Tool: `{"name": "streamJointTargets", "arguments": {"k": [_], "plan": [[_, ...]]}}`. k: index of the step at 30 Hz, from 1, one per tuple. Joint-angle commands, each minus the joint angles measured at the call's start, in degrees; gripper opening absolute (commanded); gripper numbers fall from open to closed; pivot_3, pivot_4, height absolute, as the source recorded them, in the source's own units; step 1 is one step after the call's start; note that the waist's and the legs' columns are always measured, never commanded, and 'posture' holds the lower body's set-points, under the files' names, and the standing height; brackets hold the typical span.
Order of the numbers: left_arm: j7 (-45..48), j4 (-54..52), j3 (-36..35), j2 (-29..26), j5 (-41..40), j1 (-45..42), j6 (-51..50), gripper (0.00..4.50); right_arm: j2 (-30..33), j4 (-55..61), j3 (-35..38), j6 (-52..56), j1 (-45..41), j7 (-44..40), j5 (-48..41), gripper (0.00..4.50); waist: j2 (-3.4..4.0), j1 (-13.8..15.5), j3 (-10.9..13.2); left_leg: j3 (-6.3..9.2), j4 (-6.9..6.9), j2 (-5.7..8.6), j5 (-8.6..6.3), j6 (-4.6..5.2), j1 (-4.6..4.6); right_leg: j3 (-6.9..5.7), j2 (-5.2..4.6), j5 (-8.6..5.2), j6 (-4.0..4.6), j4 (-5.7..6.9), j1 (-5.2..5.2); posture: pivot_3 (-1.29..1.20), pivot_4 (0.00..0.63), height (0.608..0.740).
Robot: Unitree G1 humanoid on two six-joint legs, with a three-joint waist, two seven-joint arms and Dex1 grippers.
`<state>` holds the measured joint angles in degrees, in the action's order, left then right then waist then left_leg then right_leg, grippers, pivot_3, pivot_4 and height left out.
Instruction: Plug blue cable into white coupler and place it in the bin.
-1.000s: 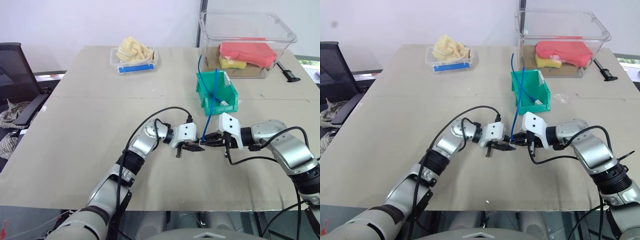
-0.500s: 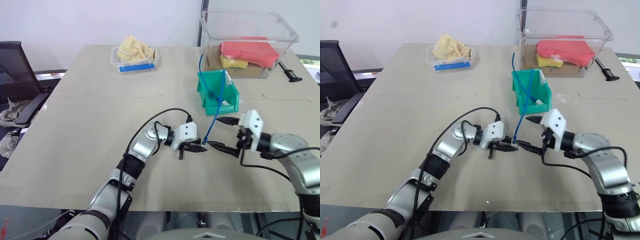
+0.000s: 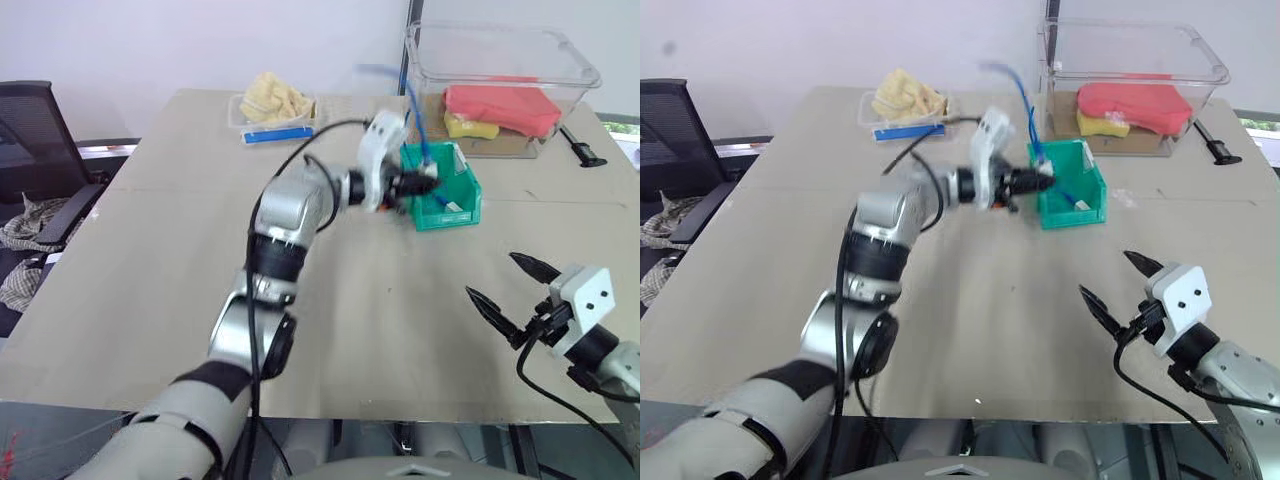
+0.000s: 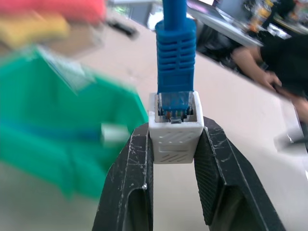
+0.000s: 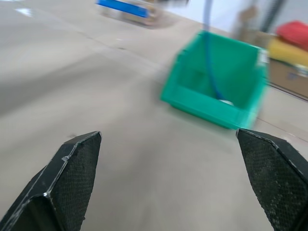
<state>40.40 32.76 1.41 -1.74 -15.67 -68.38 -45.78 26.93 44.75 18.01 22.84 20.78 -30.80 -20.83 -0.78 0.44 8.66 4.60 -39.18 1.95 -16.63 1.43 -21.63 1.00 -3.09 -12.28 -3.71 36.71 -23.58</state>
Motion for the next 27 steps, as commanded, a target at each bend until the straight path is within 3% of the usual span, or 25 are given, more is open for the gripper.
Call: {"name": "streamJointTargets", "arguments": {"k": [1,3,5,9,14,17,22,27], "plan": [[-7.0,15.4,-2.6,3.4,1.5,-7.5,6.5,0.6,-0.4,2.7,1.0,-2.5,0.9,1.5,1.0,4.43,0.0,-0.2,0.0,-0.02,0.02,0.02,0.0,0.0,-0.02,0.02,0.0,0.0,0.0,-0.03,-0.03,0.0,0.15,0.739],[-10.5,25.0,-3.9,5.5,2.2,-12.2,10.5,1.6,-0.3,2.6,0.6,-3.1,1.6,1.9,2.1,4.5,-0.01,-0.2,0.0,-0.04,0.06,0.02,0.0,-0.01,-0.04,0.05,0.01,-0.01,0.0,-0.02,-0.08,0.0,0.15,0.739],[-12.9,31.7,-5.0,6.7,2.7,-15.6,14.5,2.32,-0.6,2.9,0.7,-3.5,2.2,2.5,2.5,4.5,-0.03,0.0,0.1,-0.05,0.08,0.04,0.0,-0.01,-0.11,0.04,0.0,-0.01,0.0,-0.03,-0.15,0.0,0.15,0.739],[-12.0,36.6,-6.7,6.7,2.5,-19.5,14.5,4.34,-1.1,3.8,0.8,-4.3,4.0,3.1,3.0,4.5,-0.02,-0.1,0.1,-0.16,0.16,0.06,0.0,-0.01,-0.12,0.07,-0.02,-0.02,-0.02,-0.12,-0.16,0.0,0.15,0.739],[-5.0,33.4,-5.1,3.2,3.2,-18.9,8.7,4.46,-1.8,3.5,-0.2,-5.3,4.9,3.6,3.8,4.5,0.0,-0.9,0.1,-0.19,0.2,0.06,0.0,-0.01,-0.1,0.08,-0.02,-0.03,-0.04,-0.09,-0.16,0.0,0.15,0.739],[1.5,22.7,-2.9,0.0,2.8,-13.3,7.6,4.46,-1.8,2.4,-0.4,-5.8,4.4,3.5,4.1,4.5,0.05,-1.3,0.1,-0.15,0.2,0.05,0.0,-0.01,-0.07,0.1,-0.01,-0.03,-0.03,-0.06,-0.17,0.0,0.15,0.739],[7.3,-10.1,0.4,-6.9,2.1,9.6,16.4,4.46,-1.2,0.2,0.9,-6.3,3.2,2.1,1.9,4.5,0.17,-1.5,0.1,-0.32,0.53,-0.21,0.17,-0.32,0.23,0.48,-0.02,-0.02,0.01,0.01,-0.18,0.0,0.15,0.739],[13.4,-27.8,1.1,-16.0,0.2,27.4,19.8,4.46,1.5,-2.3,2.9,-6.1,2.0,-1.0,-0.6,4.5,0.17,-1.0,0.2,-0.44,0.73,-0.21,0.23,-0.42,0.31,0.63,-0.06,-0.01,0.03,-0.02,-0.25,0.0,0.15,0.739]]}}
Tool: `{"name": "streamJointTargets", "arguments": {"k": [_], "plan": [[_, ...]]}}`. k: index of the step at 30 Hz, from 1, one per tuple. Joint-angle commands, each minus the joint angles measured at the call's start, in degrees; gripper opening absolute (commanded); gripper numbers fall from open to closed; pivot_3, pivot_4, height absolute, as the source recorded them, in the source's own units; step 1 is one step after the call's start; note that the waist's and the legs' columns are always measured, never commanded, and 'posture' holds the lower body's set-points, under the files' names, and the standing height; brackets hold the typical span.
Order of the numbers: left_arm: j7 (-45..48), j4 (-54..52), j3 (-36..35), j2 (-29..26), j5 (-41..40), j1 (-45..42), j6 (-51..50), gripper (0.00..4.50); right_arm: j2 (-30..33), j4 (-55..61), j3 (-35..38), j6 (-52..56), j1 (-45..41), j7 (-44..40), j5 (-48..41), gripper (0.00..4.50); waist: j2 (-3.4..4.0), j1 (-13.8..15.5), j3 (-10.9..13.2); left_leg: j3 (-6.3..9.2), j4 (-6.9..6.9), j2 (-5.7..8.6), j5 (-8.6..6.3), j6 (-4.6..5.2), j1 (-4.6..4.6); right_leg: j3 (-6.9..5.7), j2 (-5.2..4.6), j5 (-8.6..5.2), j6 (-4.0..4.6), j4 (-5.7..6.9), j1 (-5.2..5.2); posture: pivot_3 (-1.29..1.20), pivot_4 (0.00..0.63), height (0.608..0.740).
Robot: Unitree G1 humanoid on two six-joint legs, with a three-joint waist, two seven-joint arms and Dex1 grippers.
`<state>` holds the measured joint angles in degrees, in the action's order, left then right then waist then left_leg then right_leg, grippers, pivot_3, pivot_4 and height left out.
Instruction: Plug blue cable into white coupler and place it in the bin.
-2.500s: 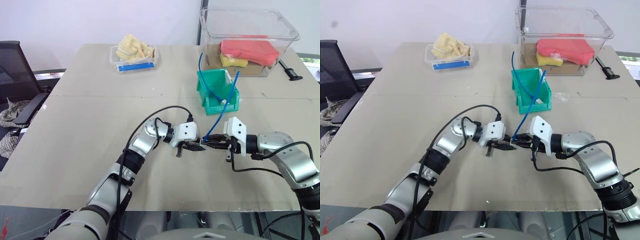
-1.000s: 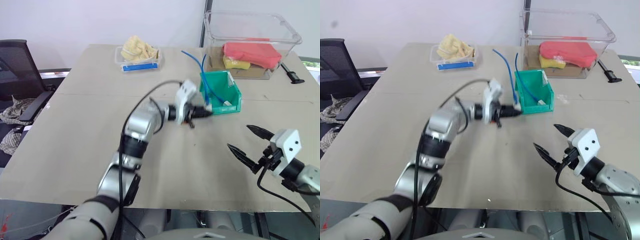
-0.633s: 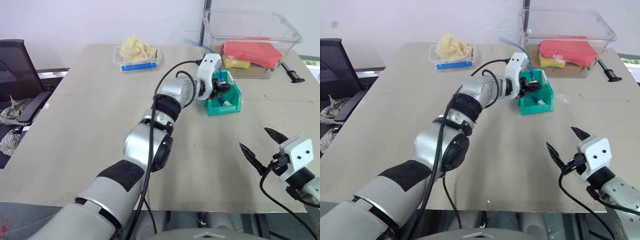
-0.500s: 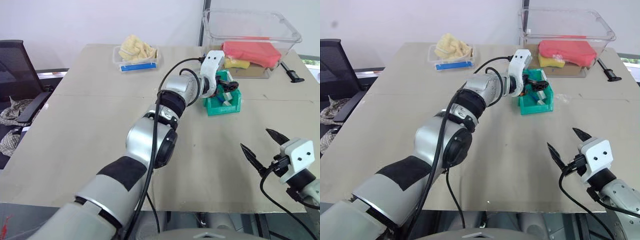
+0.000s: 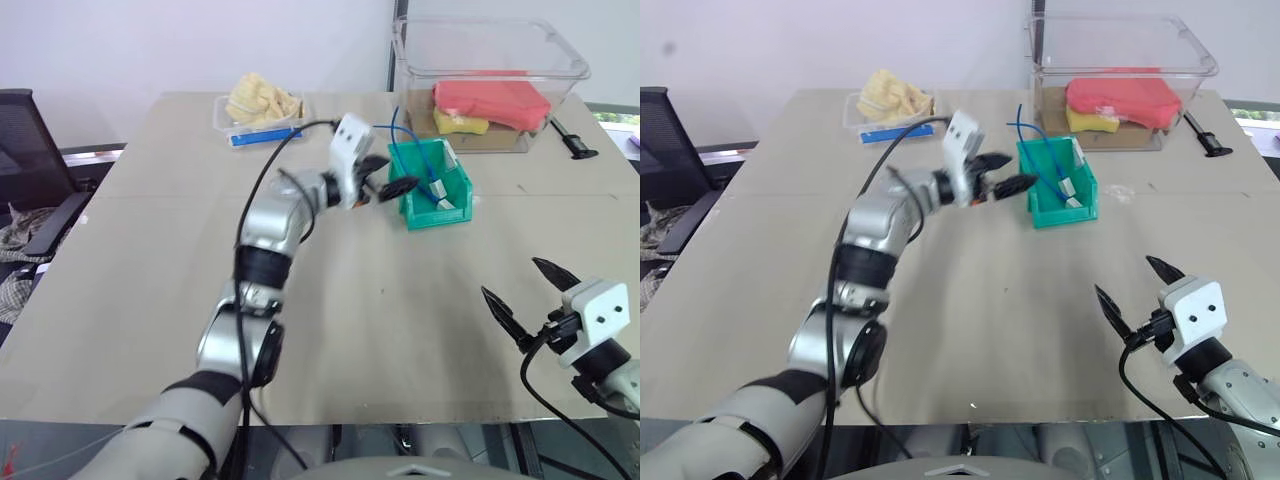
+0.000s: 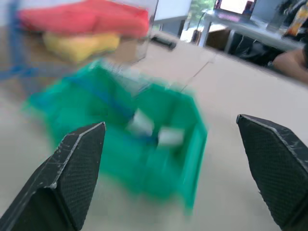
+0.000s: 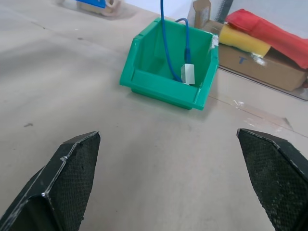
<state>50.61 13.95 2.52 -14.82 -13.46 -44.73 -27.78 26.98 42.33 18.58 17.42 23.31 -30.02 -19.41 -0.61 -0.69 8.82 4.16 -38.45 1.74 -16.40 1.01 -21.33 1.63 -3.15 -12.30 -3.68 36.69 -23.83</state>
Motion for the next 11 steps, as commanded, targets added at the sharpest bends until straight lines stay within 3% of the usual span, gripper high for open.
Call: {"name": "streamJointTargets", "arguments": {"k": [1,6,11], "plan": [[4.4,-11.3,-0.3,-4.9,-2.6,6.9,1.8,4.46,2.2,-0.3,2.8,-0.5,-0.5,-2.7,-2.6,4.5,-0.01,0.2,0.0,0.0,-0.01,0.0,0.0,0.0,0.0,-0.01,-0.01,0.0,0.0,0.0,0.0,0.0,0.15,0.739],[8.2,-20.8,-4.1,-13.7,-5.9,21.9,2.9,4.46,6.7,-2.6,6.6,-0.8,2.3,-8.9,-5.4,4.5,0.0,0.6,0.0,0.01,-0.01,0.01,-0.14,0.24,0.02,-0.06,-0.06,-0.01,0.01,-0.03,0.08,0.0,0.15,0.739],[9.5,-24.2,-5.8,-19.5,-6.6,31.5,3.8,4.46,8.9,-5.5,9.5,-2.0,5.0,-12.5,-5.9,4.5,0.01,1.0,0.0,0.05,0.01,-0.02,-0.16,0.29,0.09,-0.12,-0.06,-0.02,0.02,-0.05,0.16,0.0,0.15,0.739]]}}
